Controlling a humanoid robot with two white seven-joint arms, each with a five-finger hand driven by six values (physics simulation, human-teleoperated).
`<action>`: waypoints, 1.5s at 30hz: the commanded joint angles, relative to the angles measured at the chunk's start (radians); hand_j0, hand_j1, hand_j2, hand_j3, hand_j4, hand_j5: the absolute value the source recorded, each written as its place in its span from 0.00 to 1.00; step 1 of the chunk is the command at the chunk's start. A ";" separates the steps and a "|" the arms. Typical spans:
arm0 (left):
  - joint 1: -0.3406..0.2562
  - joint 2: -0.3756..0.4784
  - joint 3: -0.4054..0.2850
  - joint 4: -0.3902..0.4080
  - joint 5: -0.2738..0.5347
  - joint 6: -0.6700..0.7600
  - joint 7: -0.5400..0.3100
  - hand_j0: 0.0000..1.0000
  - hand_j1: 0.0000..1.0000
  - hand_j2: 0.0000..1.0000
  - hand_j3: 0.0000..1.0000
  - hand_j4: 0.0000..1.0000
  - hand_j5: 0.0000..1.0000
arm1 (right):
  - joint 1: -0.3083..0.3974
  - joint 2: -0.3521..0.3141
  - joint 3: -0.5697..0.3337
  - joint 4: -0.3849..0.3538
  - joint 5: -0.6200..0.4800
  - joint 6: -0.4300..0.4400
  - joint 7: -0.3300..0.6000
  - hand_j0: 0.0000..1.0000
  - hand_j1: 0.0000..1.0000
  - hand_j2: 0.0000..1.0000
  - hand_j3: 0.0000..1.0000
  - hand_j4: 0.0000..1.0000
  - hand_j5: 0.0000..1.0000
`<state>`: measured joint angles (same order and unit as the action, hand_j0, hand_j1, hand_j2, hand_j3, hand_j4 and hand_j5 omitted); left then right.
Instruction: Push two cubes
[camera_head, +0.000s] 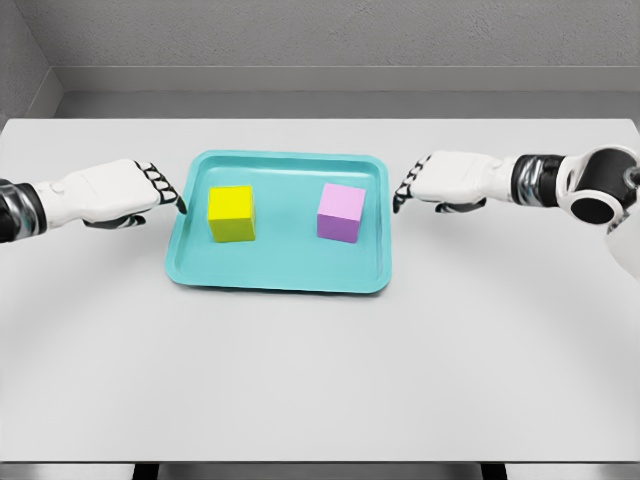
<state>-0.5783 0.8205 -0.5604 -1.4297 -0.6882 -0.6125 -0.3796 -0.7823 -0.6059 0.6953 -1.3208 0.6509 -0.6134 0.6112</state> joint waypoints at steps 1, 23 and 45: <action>-0.002 -0.011 0.000 0.005 0.006 0.002 -0.016 0.70 0.70 0.70 0.70 0.70 0.70 | 0.000 0.017 0.018 0.017 0.004 0.003 0.000 0.68 0.68 0.68 0.68 0.68 0.68; -0.005 -0.057 0.000 0.009 0.006 0.002 -0.025 0.70 0.70 0.70 0.70 0.70 0.70 | -0.032 0.109 0.039 0.095 0.035 0.003 0.000 0.66 0.66 0.66 0.66 0.66 0.66; -0.011 -0.089 0.000 0.002 0.009 0.002 -0.047 0.70 0.70 0.70 0.70 0.70 0.70 | -0.060 0.155 0.055 0.120 0.041 0.003 0.000 0.64 0.64 0.64 0.64 0.64 0.64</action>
<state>-0.5875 0.7329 -0.5567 -1.4277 -0.6716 -0.6044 -0.4229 -0.8422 -0.4528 0.7502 -1.2042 0.6959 -0.6134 0.6112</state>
